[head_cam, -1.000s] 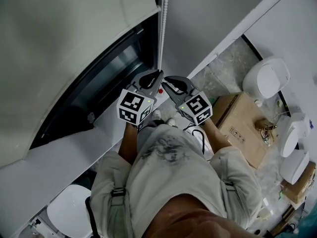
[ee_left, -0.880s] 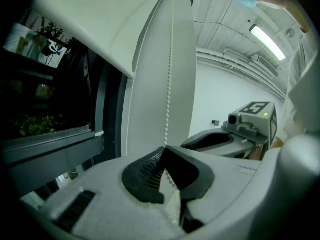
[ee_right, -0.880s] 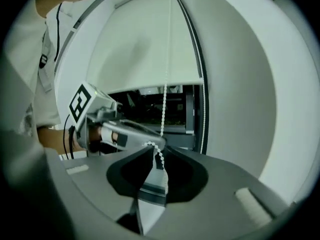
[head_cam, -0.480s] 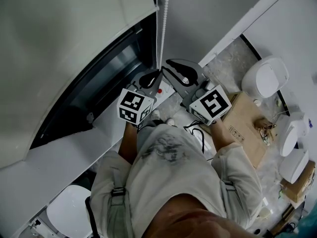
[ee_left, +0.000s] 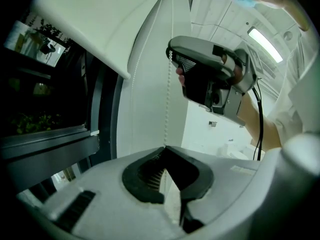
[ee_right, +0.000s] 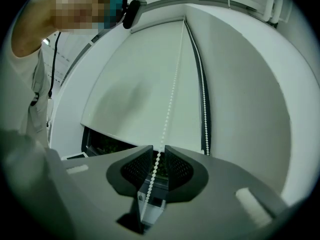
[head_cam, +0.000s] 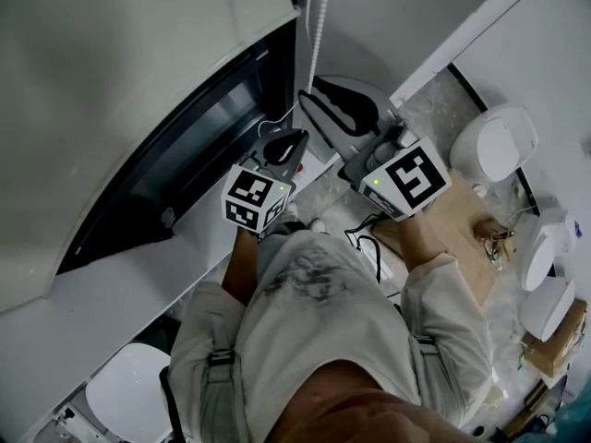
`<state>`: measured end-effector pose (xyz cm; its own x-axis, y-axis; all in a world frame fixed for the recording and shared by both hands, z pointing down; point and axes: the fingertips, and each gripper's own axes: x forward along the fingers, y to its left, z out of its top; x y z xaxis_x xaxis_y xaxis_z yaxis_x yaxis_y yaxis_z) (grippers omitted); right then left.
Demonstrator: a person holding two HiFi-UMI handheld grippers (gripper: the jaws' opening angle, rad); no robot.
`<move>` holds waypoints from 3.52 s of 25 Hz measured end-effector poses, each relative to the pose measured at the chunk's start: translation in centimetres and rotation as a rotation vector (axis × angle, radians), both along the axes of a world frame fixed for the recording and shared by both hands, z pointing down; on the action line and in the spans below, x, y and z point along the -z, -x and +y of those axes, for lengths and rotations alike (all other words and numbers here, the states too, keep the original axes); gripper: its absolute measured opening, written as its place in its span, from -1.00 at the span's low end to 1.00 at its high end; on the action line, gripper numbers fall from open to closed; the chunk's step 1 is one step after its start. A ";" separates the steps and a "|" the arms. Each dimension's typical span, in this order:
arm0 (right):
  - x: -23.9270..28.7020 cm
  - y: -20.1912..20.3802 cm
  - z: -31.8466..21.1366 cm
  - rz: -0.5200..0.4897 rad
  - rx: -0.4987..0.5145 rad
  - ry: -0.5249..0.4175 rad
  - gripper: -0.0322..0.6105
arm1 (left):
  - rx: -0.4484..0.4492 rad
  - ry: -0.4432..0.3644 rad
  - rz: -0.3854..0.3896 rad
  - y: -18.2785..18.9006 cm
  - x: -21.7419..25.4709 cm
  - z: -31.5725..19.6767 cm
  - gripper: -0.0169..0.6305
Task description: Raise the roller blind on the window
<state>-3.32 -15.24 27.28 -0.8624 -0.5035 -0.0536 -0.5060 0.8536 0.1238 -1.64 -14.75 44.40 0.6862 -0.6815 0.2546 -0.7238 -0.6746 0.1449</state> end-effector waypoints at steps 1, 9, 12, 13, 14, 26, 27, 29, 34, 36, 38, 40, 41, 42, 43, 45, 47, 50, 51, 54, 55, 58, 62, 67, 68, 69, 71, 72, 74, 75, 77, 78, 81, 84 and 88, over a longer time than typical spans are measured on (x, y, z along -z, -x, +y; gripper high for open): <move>0.4 0.0 0.0 -0.004 0.000 -0.003 -0.65 | -0.001 -0.001 0.002 0.0 0.0 0.1 -0.91; 3.0 0.1 -0.1 -0.026 0.019 -0.010 -0.76 | -0.018 -0.009 0.014 -0.2 0.4 1.0 -0.91; 3.0 0.0 0.0 -0.033 0.021 0.004 -0.86 | -0.022 -0.012 0.022 -0.4 0.4 1.0 -0.91; 3.0 0.0 0.0 -0.038 0.017 0.008 -0.87 | -0.023 -0.012 0.024 -0.4 0.4 1.0 -0.92; 3.0 -0.1 0.0 -0.042 0.012 0.009 -0.87 | -0.024 -0.013 0.027 -0.4 0.4 1.0 -0.91; 0.6 0.0 -0.2 -0.018 -0.020 0.017 -0.87 | -0.039 0.048 0.078 -0.6 -1.8 1.5 -0.91; 0.4 0.0 -0.3 -0.019 -0.019 0.020 -0.87 | -0.039 0.052 0.088 -0.6 -2.0 1.5 -0.91; 0.0 0.1 -0.2 -0.018 -0.018 0.024 -0.87 | -0.038 0.053 0.097 -0.5 -2.4 1.5 -0.91; -1.3 0.2 -0.2 -0.004 -0.025 0.035 -0.87 | -0.032 0.056 0.083 -0.3 -3.7 1.3 -0.91; -2.1 0.2 -0.3 0.007 -0.028 0.044 -0.87 | -0.029 0.064 0.075 -0.3 -4.5 1.4 -0.91; -2.9 0.2 -0.4 0.018 -0.032 0.054 -0.87 | -0.029 0.076 0.076 -0.3 -5.3 1.4 -0.91; -3.6 0.2 -0.4 0.028 -0.037 0.060 -0.87 | -0.029 0.087 0.083 -0.3 -6.0 1.5 -0.91; -3.9 0.2 -0.3 0.030 -0.039 0.059 -0.87 | -0.028 0.092 0.086 -0.3 -6.4 1.6 -0.91; -4.1 0.1 -0.3 0.029 -0.040 0.057 -0.87 | -0.027 0.095 0.087 -0.3 -6.7 1.6 -0.91; -4.4 0.1 -0.3 0.028 -0.041 0.058 -0.87 | -0.027 0.097 0.088 -0.2 -7.0 1.6 -0.91; -5.1 0.0 -0.4 0.036 -0.045 0.073 -0.87 | -0.027 0.101 0.088 -0.2 -7.5 1.5 -0.91; -5.6 0.0 -0.4 0.046 -0.051 0.080 -0.87 | -0.029 0.105 0.081 -0.1 -8.0 1.4 -0.91; -6.1 0.1 -0.3 0.051 -0.053 0.083 -0.87 | -0.030 0.112 0.078 -0.1 -8.5 1.3 -0.91; -6.1 0.1 -0.2 0.050 -0.054 0.083 -0.87 | -0.031 0.113 0.080 -0.2 -8.5 1.4 -0.91; -6.3 0.3 0.1 0.053 -0.057 0.078 -0.87 | -0.032 0.112 0.075 -0.3 -8.8 1.5 -0.91; -6.5 0.4 0.3 0.055 -0.057 0.078 -0.87 | -0.032 0.113 0.073 -0.3 -9.0 1.5 -0.91; -7.0 0.5 0.5 0.053 -0.058 0.087 -0.87 | -0.031 0.118 0.071 -0.3 -9.4 1.6 -0.91; -7.9 0.6 0.7 0.076 -0.056 0.098 -0.87 | -0.028 0.138 0.051 -0.2 -10.5 1.8 -0.91; -10.1 0.5 0.9 0.093 -0.060 0.136 -0.87 | -0.028 0.171 0.029 -0.3 -12.5 2.3 -0.91; -10.5 0.5 0.9 0.097 -0.060 0.143 -0.87 | -0.027 0.176 0.025 -0.3 -12.9 2.4 -0.91; -10.8 0.5 0.9 0.098 -0.060 0.149 -0.87 | -0.026 0.179 0.023 -0.2 -13.2 2.5 -0.91; -11.0 0.5 0.9 0.096 -0.060 0.154 -0.87 | -0.022 0.175 0.018 -0.1 -13.4 2.6 -0.91; -10.9 0.5 1.0 0.096 -0.059 0.153 -0.87 | -0.021 0.169 0.011 0.0 -13.3 2.7 -0.91; -10.8 0.6 1.1 0.096 -0.057 0.147 -0.87 | -0.022 0.159 -0.007 0.0 -13.1 3.0 -0.91; -10.7 0.6 1.1 0.095 -0.055 0.145 -0.87 | -0.022 0.157 -0.014 0.1 -12.8 3.1 -0.91; -10.6 0.7 1.2 0.095 -0.052 0.144 -0.87 | -0.015 0.156 -0.015 0.4 -11.9 3.5 -0.91; -10.5 0.8 1.2 0.095 -0.051 0.143 -0.87 | -0.011 0.153 -0.009 0.5 -11.2 3.6 -0.91; -10.6 0.8 1.1 0.093 -0.048 0.144 -0.87 | -0.010 0.128 0.007 1.0 -8.9 3.7 -0.87; -10.7 0.9 1.0 0.093 -0.047 0.144 -0.87 | -0.012 0.089 0.011 1.7 -6.4 3.6 -0.82; -10.6 1.0 0.8 0.095 -0.046 0.143 -0.87 | 0.001 0.038 0.031 2.6 -2.7 3.3 -0.73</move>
<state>-4.32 -14.40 37.93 -0.8358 -0.5395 0.1017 -0.5371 0.8419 0.0518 -4.25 -11.42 47.12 0.6933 -0.6727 0.2583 -0.7193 -0.6673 0.1929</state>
